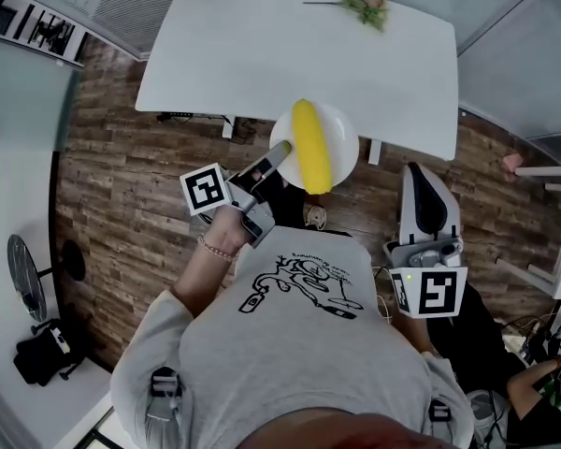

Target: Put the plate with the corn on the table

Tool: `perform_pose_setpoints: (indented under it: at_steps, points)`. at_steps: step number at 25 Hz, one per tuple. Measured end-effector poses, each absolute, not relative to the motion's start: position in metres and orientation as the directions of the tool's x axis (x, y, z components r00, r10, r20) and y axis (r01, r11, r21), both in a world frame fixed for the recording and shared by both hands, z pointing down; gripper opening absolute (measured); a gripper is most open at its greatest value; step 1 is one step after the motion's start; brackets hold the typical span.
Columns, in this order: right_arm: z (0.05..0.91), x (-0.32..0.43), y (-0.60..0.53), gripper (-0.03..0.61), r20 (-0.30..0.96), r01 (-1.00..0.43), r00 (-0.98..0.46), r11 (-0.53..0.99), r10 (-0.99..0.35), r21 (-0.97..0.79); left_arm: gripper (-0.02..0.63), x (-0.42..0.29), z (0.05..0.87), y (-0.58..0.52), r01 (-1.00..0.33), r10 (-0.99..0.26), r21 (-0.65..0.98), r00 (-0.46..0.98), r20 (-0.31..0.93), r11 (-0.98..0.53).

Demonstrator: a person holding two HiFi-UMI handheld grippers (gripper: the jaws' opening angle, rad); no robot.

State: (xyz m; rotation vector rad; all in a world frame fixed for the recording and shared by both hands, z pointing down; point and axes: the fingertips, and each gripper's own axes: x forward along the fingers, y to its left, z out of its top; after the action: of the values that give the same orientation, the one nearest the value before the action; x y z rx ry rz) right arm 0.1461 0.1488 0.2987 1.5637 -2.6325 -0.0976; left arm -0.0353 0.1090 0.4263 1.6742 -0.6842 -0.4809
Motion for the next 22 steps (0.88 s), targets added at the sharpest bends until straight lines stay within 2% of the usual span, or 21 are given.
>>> perform_pose_setpoints:
  at_steps: [9, 22]
  points:
    - [0.297, 0.142, 0.077, 0.006, 0.034, -0.875, -0.473, 0.474, -0.880, 0.098, 0.035, -0.033, 0.429, 0.036, -0.174, -0.659, 0.978, 0.750, 0.056, -0.116]
    - [0.282, 0.086, -0.033, 0.006, 0.033, -0.867, -0.482, 0.482, -0.875, 0.127, 0.035, -0.073, 0.408, -0.072, -0.159, -0.630, 0.976, 0.776, 0.030, -0.150]
